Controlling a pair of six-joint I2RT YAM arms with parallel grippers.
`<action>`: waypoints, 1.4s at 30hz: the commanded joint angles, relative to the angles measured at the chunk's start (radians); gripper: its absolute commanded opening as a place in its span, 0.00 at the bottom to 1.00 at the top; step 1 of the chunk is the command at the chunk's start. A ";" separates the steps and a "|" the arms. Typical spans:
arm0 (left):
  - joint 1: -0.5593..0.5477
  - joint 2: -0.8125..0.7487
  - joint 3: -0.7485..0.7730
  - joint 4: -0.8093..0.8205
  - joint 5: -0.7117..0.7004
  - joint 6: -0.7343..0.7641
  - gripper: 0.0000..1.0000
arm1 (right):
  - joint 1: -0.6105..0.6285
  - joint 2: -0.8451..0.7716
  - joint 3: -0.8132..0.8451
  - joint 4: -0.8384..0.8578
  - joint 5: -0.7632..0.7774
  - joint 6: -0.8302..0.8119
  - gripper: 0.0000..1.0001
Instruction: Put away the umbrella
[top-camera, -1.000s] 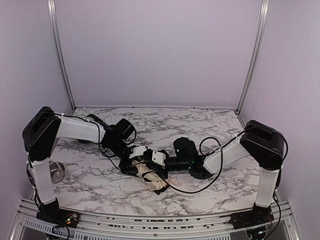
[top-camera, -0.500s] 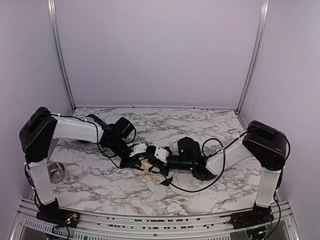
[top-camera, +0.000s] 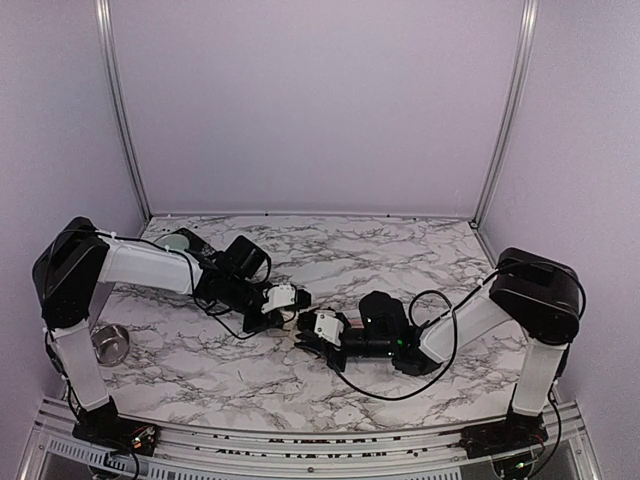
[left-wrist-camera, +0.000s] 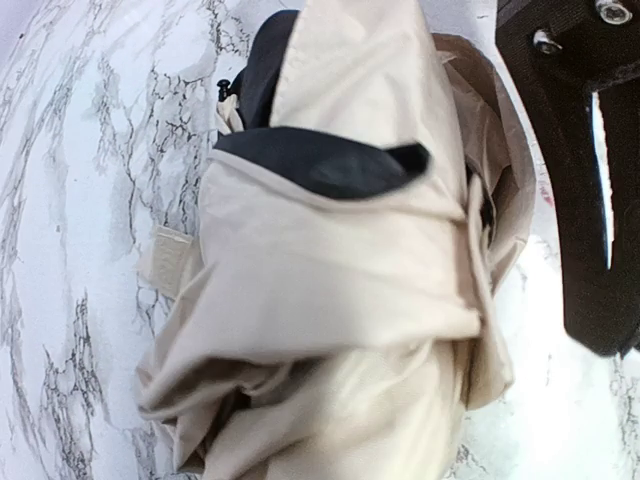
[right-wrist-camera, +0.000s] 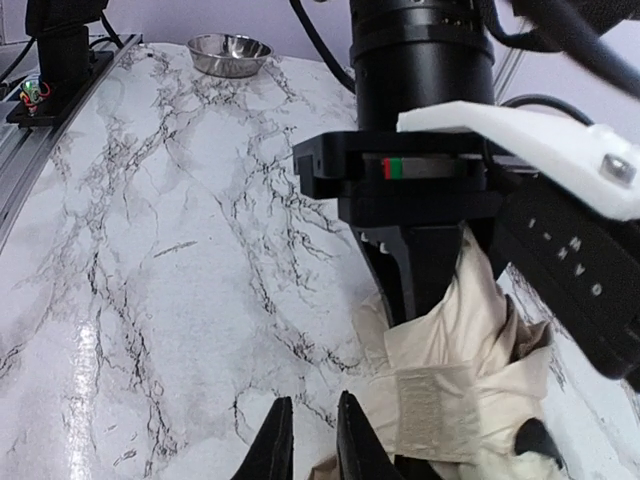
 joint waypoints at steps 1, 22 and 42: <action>-0.012 0.001 -0.039 0.036 -0.112 0.031 0.00 | 0.008 0.003 -0.004 -0.031 0.054 0.025 0.16; -0.017 0.039 -0.026 -0.005 -0.151 0.020 0.00 | -0.212 -0.345 -0.103 -0.181 -0.090 0.246 0.49; 0.005 0.047 -0.002 -0.070 -0.056 0.090 0.00 | -0.254 0.170 0.453 -0.838 -0.307 -0.265 1.00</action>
